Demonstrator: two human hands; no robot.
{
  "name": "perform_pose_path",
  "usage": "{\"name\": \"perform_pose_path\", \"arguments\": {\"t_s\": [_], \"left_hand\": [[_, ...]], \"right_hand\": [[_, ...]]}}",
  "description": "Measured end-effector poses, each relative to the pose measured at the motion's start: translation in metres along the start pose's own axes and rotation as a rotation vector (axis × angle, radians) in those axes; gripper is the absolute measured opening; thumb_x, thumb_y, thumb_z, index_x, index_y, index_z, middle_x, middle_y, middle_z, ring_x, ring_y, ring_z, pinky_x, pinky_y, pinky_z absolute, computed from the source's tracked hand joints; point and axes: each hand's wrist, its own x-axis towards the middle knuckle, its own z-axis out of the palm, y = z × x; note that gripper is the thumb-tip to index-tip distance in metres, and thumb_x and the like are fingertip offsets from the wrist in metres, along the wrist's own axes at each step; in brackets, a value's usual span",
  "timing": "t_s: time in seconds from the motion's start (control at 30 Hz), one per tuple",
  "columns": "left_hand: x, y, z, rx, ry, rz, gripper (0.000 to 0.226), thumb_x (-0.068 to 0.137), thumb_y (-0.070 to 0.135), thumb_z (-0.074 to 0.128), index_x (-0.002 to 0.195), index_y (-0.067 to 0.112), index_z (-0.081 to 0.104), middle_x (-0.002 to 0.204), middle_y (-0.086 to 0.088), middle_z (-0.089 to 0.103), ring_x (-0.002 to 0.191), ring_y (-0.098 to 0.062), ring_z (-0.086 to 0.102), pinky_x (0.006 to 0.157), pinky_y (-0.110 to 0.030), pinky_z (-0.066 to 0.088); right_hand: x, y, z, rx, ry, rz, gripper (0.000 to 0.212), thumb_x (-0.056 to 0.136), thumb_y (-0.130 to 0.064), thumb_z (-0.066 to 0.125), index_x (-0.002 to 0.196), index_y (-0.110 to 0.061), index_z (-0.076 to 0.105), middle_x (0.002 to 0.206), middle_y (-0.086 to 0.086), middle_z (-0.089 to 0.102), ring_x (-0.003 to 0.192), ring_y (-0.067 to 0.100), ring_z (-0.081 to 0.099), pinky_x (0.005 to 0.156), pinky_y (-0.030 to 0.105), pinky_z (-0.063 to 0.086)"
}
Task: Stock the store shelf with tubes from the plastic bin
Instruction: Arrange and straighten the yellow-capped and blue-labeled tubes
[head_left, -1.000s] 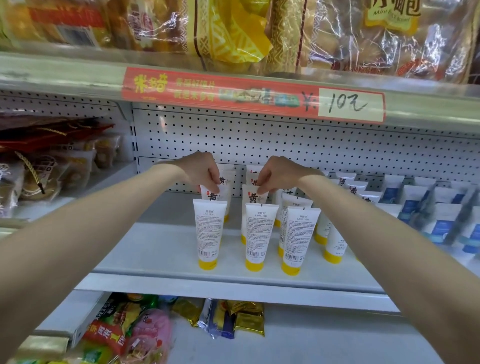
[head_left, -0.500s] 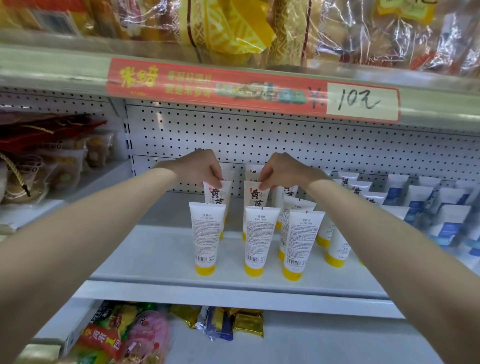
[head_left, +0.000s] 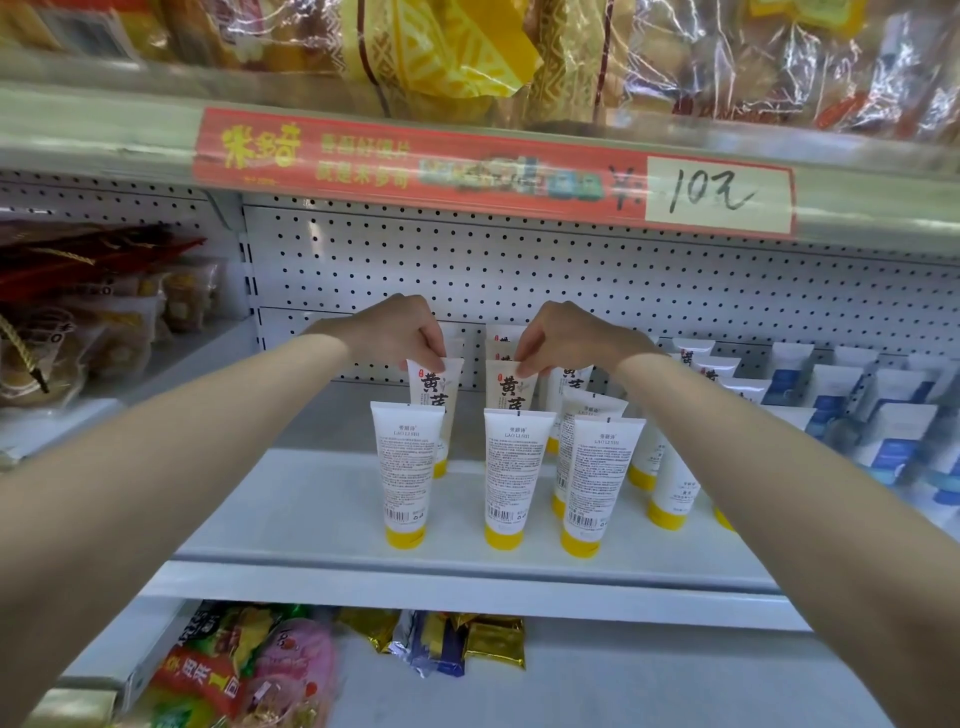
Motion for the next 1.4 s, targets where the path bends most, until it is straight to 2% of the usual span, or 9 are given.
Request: {"name": "perform_pose_path", "arguments": {"t_s": [0.27, 0.37, 0.5, 0.87, 1.0, 1.07, 1.17, 1.3, 1.4], "left_hand": [[-0.003, 0.003, 0.001, -0.021, 0.004, -0.002, 0.008, 0.078, 0.015, 0.072, 0.084, 0.011, 0.074, 0.076, 0.008, 0.068, 0.083, -0.022, 0.065, 0.073, -0.030, 0.052], [-0.004, 0.004, 0.000, -0.041, -0.011, -0.017, 0.011, 0.078, 0.016, 0.073, 0.087, 0.010, 0.074, 0.077, 0.008, 0.069, 0.087, -0.022, 0.067, 0.077, -0.032, 0.054], [-0.005, 0.000, -0.001, -0.056, -0.070, -0.049, 0.009, 0.074, 0.016, 0.075, 0.083, 0.016, 0.073, 0.078, 0.006, 0.071, 0.086, -0.022, 0.069, 0.081, -0.034, 0.057], [-0.009, 0.003, -0.001, -0.030, -0.040, -0.049, 0.009, 0.074, 0.011, 0.074, 0.084, 0.013, 0.073, 0.075, 0.006, 0.068, 0.077, -0.021, 0.067, 0.071, -0.025, 0.054], [-0.009, 0.003, -0.001, -0.029, -0.042, -0.040, 0.010, 0.075, 0.010, 0.074, 0.086, 0.011, 0.073, 0.077, 0.005, 0.069, 0.080, -0.022, 0.068, 0.071, -0.025, 0.055], [-0.009, 0.002, -0.001, -0.029, -0.044, -0.039, 0.010, 0.076, 0.011, 0.073, 0.086, 0.011, 0.073, 0.081, 0.001, 0.070, 0.085, -0.023, 0.069, 0.075, -0.028, 0.056], [-0.010, 0.002, 0.000, -0.028, -0.048, -0.042, 0.007, 0.076, 0.011, 0.073, 0.083, 0.013, 0.072, 0.083, -0.001, 0.071, 0.087, -0.023, 0.068, 0.075, -0.028, 0.057], [-0.012, 0.007, -0.001, -0.015, -0.030, -0.037, 0.014, 0.075, 0.013, 0.074, 0.089, 0.011, 0.072, 0.085, -0.001, 0.071, 0.088, -0.020, 0.068, 0.082, -0.033, 0.055], [-0.015, 0.016, -0.005, -0.039, 0.001, -0.045, 0.025, 0.076, 0.015, 0.075, 0.100, 0.011, 0.070, 0.089, 0.002, 0.070, 0.088, -0.012, 0.066, 0.083, -0.025, 0.051]], "right_hand": [[0.000, -0.001, 0.000, 0.010, -0.012, 0.018, 0.015, 0.077, -0.014, 0.074, 0.092, -0.011, 0.072, 0.081, -0.002, 0.070, 0.073, 0.013, 0.067, 0.076, 0.023, 0.053], [0.000, -0.003, 0.001, 0.004, -0.051, 0.036, 0.014, 0.076, -0.014, 0.075, 0.089, -0.015, 0.070, 0.076, -0.007, 0.067, 0.075, 0.012, 0.067, 0.074, 0.021, 0.053], [0.001, -0.003, 0.004, 0.002, -0.088, 0.040, 0.013, 0.075, -0.010, 0.076, 0.084, -0.018, 0.069, 0.080, -0.003, 0.070, 0.081, 0.018, 0.070, 0.080, 0.026, 0.056], [0.000, -0.004, 0.005, -0.015, -0.081, 0.020, 0.013, 0.075, -0.011, 0.075, 0.084, -0.018, 0.069, 0.088, 0.005, 0.073, 0.083, 0.020, 0.071, 0.080, 0.028, 0.056], [-0.001, -0.004, 0.005, -0.011, -0.082, 0.018, 0.012, 0.076, -0.011, 0.075, 0.083, -0.018, 0.068, 0.085, 0.001, 0.071, 0.080, 0.018, 0.070, 0.076, 0.024, 0.056], [-0.003, -0.004, 0.005, 0.002, -0.078, 0.019, 0.012, 0.077, -0.011, 0.074, 0.085, -0.017, 0.069, 0.078, -0.003, 0.069, 0.074, 0.015, 0.068, 0.068, 0.019, 0.055], [-0.006, -0.003, 0.004, -0.005, -0.064, 0.016, 0.013, 0.077, -0.014, 0.074, 0.088, -0.017, 0.069, 0.072, -0.009, 0.066, 0.064, 0.007, 0.063, 0.054, 0.011, 0.044], [-0.012, 0.002, -0.001, 0.019, -0.009, -0.003, 0.023, 0.077, -0.014, 0.074, 0.100, -0.010, 0.069, 0.082, -0.003, 0.067, 0.077, 0.014, 0.063, 0.063, 0.015, 0.047], [-0.019, 0.005, -0.008, 0.036, 0.020, -0.004, 0.030, 0.079, -0.015, 0.072, 0.107, -0.006, 0.067, 0.094, 0.001, 0.067, 0.090, 0.019, 0.065, 0.075, 0.023, 0.050]]}}
